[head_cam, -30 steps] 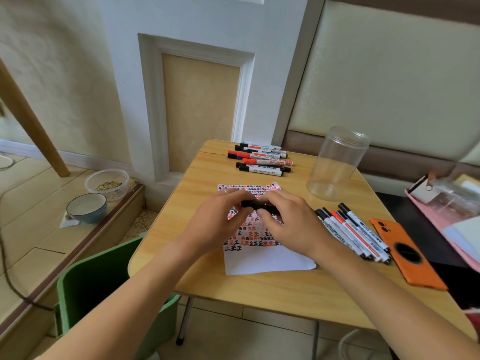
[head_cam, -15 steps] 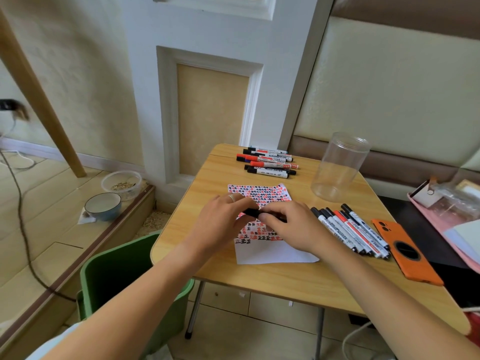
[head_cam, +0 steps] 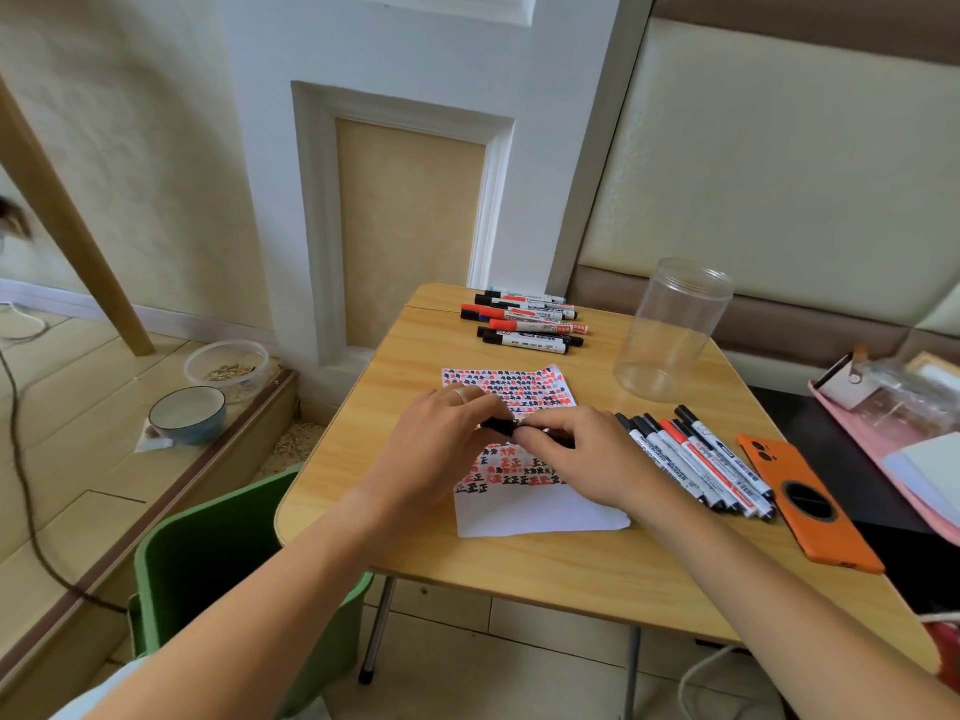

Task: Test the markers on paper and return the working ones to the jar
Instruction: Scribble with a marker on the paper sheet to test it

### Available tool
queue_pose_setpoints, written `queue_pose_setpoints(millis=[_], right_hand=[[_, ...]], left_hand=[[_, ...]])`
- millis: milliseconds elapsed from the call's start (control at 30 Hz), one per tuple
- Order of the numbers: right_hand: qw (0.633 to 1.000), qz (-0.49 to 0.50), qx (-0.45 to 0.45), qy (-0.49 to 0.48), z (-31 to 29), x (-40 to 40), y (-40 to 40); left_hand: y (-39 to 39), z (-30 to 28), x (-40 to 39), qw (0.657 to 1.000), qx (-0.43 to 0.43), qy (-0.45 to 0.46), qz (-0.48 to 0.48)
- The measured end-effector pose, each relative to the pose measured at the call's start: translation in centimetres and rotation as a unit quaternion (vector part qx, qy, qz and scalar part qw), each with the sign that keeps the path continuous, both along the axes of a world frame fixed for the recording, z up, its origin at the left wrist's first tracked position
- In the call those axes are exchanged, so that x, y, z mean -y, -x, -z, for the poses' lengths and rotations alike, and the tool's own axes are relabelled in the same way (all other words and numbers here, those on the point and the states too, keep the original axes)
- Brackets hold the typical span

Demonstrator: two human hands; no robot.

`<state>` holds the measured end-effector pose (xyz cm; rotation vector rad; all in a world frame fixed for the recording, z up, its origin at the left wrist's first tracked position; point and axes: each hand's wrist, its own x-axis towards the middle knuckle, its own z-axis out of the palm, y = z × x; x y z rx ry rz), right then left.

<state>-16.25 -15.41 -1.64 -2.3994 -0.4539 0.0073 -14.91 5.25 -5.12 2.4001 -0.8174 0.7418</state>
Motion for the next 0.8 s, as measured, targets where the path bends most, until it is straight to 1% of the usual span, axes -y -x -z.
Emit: queue_pose_setpoints(millis=[67, 133, 233, 333, 367, 400, 467, 500, 533, 567, 700, 800], right_hand=[[1.000, 0.017, -0.002, 0.006, 0.5, 0.4, -0.2], [0.999, 0.047, -0.015, -0.010, 1.0, 0.8, -0.6], [0.990, 0.080, -0.048, -0.105, 1.5, 1.3, -0.8], [0.969, 0.071, -0.058, -0.230, 1.7, 1.2, -1.0], [0.955, 0.068, -0.075, -0.280, 1.7, 1.1, -1.0], [0.931, 0.066, -0.112, -0.340, 1.7, 0.9, -1.1], [0.864, 0.056, -0.197, -0.461, 1.9, 0.8, -1.3], [0.841, 0.050, -0.218, -0.493, 2.1, 0.7, -1.4], [0.835, 0.047, -0.221, -0.501, 2.4, 0.6, -1.4], [0.842, 0.047, -0.212, -0.494, 2.6, 0.5, -1.4], [0.903, 0.061, -0.124, -0.408, 3.2, -0.4, -1.1], [0.925, 0.052, -0.082, -0.367, 3.7, -1.0, -0.7]], left_hand=[[-0.5, 0.4, 0.0, 0.999, -0.025, -0.002, -0.036], [-1.3, 1.0, -0.4, 0.994, -0.069, -0.004, -0.084], [-2.4, 1.7, -1.1, 0.986, -0.124, -0.042, -0.106], [-2.9, 1.9, -1.2, 0.981, -0.156, -0.066, -0.098], [-2.9, 2.0, -1.1, 0.980, -0.161, -0.067, -0.101], [-3.0, 2.1, -1.0, 0.979, -0.163, -0.066, -0.106], [-3.0, 2.3, -0.8, 0.977, -0.165, -0.066, -0.117], [-2.9, 2.3, -0.7, 0.976, -0.169, -0.066, -0.121], [-2.9, 2.2, -0.7, 0.975, -0.176, -0.066, -0.122], [-2.9, 2.2, -0.7, 0.974, -0.182, -0.065, -0.122], [-3.1, 2.2, -0.8, 0.971, -0.196, -0.076, -0.115], [-3.5, 2.5, -0.9, 0.965, -0.204, -0.106, -0.124]])
